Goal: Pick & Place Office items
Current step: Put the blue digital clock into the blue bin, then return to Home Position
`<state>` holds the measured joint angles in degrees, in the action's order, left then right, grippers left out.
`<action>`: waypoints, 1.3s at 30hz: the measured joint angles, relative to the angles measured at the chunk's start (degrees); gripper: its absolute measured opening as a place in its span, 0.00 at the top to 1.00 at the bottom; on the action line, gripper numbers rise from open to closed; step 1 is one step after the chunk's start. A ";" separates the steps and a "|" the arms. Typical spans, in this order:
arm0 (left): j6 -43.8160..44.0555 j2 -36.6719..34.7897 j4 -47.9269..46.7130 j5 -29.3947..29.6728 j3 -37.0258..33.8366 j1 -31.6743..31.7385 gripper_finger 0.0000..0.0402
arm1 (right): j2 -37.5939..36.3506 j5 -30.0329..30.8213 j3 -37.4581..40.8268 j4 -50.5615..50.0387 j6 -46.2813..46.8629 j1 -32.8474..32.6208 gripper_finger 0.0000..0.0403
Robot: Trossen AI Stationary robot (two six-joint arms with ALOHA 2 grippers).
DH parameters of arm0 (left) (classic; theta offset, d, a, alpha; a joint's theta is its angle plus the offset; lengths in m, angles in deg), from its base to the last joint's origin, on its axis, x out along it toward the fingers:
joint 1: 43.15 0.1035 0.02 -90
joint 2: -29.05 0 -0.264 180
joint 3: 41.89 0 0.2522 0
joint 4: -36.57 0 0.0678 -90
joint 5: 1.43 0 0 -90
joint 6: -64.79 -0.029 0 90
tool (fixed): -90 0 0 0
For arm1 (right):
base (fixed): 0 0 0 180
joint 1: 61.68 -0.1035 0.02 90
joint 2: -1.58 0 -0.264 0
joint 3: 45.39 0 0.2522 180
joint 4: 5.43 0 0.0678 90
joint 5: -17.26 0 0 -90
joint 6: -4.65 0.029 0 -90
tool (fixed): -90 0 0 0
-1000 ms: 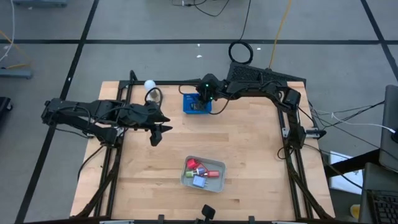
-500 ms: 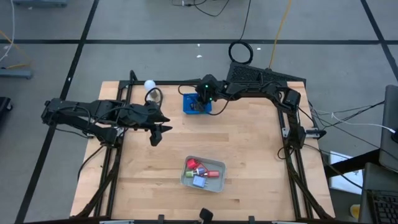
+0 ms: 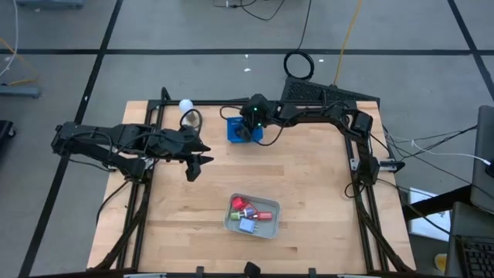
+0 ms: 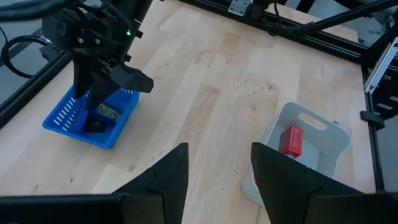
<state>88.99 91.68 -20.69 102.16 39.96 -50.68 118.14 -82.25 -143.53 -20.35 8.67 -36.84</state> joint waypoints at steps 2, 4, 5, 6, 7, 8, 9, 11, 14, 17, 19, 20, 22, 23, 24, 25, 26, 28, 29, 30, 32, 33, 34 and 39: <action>0.06 0.00 0.00 0.00 0.00 0.00 0.57 | -0.04 -1.31 0.00 0.54 1.51 -0.11 0.60; 0.14 0.00 0.00 0.00 0.00 0.00 0.57 | -0.33 -1.53 0.00 0.43 3.06 -0.24 0.56; 0.30 0.00 0.01 0.01 0.00 0.00 0.57 | -0.77 -1.58 0.03 -0.20 3.65 -0.27 0.54; 0.39 0.00 0.00 0.00 0.00 0.00 0.57 | -1.10 -1.59 0.07 -0.58 4.01 -0.35 0.52; 0.54 0.00 0.01 0.00 0.00 0.00 0.57 | -1.29 -1.57 0.06 -0.19 4.18 -0.53 0.50; 0.59 0.00 0.02 0.00 0.00 0.00 0.57 | -1.56 -1.40 0.02 0.12 4.32 -0.59 0.48; 0.61 0.00 0.02 -0.02 0.00 0.00 0.57 | -2.37 -1.32 0.04 -0.67 4.32 -0.61 0.47; 0.87 0.00 -0.02 -0.04 0.00 0.00 0.57 | -4.35 -1.28 0.22 -1.80 4.30 -0.75 0.44; 1.48 0.00 -0.24 -0.27 0.00 0.00 0.57 | -8.23 -1.05 0.04 -0.41 4.12 -0.99 0.40; 1.33 0.00 0.08 -1.10 0.00 0.00 0.57 | -12.64 -1.04 0.04 -0.50 4.13 -1.02 0.39; 0.84 0.00 0.88 -1.16 -0.02 0.00 0.57 | -15.88 -1.05 0.04 -1.04 4.60 -0.96 0.39; 0.35 0.00 1.50 -1.18 -0.02 0.00 0.57 | -17.31 -1.07 0.04 -0.80 4.92 -0.96 0.39; -0.55 0.00 4.00 -1.61 -0.02 0.00 0.57 | -20.45 -1.09 0.04 -1.19 5.59 -0.96 0.40; -1.23 0.00 5.73 -2.13 -0.02 0.00 0.57 | -21.86 -1.19 0.04 -1.67 5.76 -0.98 0.40; -2.02 0.00 7.51 -2.88 -0.02 0.00 0.57 | -23.25 -1.18 0.04 -2.23 5.80 -1.15 0.40; -2.75 0.00 9.31 -3.71 -0.02 0.18 0.57 | -24.50 -1.09 0.04 -3.02 5.80 -1.35 0.41; -3.31 -0.01 10.82 -4.57 -0.02 0.37 0.57 | -25.74 -1.10 0.04 -4.09 5.80 -1.58 0.41; -3.60 -0.50 12.44 -6.48 -0.02 0.87 0.57 | -28.21 -1.12 0.04 -6.93 5.97 -2.15 0.41; -3.58 -1.10 12.41 -7.04 -0.02 1.11 0.57 | -29.29 -1.12 0.04 -8.13 6.29 -2.52 0.41; -3.60 -1.88 12.32 -7.63 -0.02 1.41 0.57 | -30.37 -1.12 0.04 -9.27 6.87 -2.87 0.41; -3.69 -3.61 11.97 -7.63 -0.02 2.16 0.57 | -32.60 -1.12 0.04 -11.54 7.49 -3.54 0.41; -4.06 -4.64 11.64 -7.79 -0.02 2.52 0.57 | -33.66 -1.09 0.04 -12.53 7.51 -3.89 0.41; -4.46 -5.75 11.34 -8.19 -0.03 2.99 0.57 | -34.77 -1.01 0.04 -13.45 7.54 -4.22 0.41; -6.02 -12.67 10.46 -11.33 -0.04 6.04 0.57 | -40.76 -0.82 0.04 -17.64 9.60 -5.54 0.42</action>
<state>82.97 79.01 -10.23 90.82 39.92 -44.64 77.37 -83.07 -143.48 -37.98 18.27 -42.38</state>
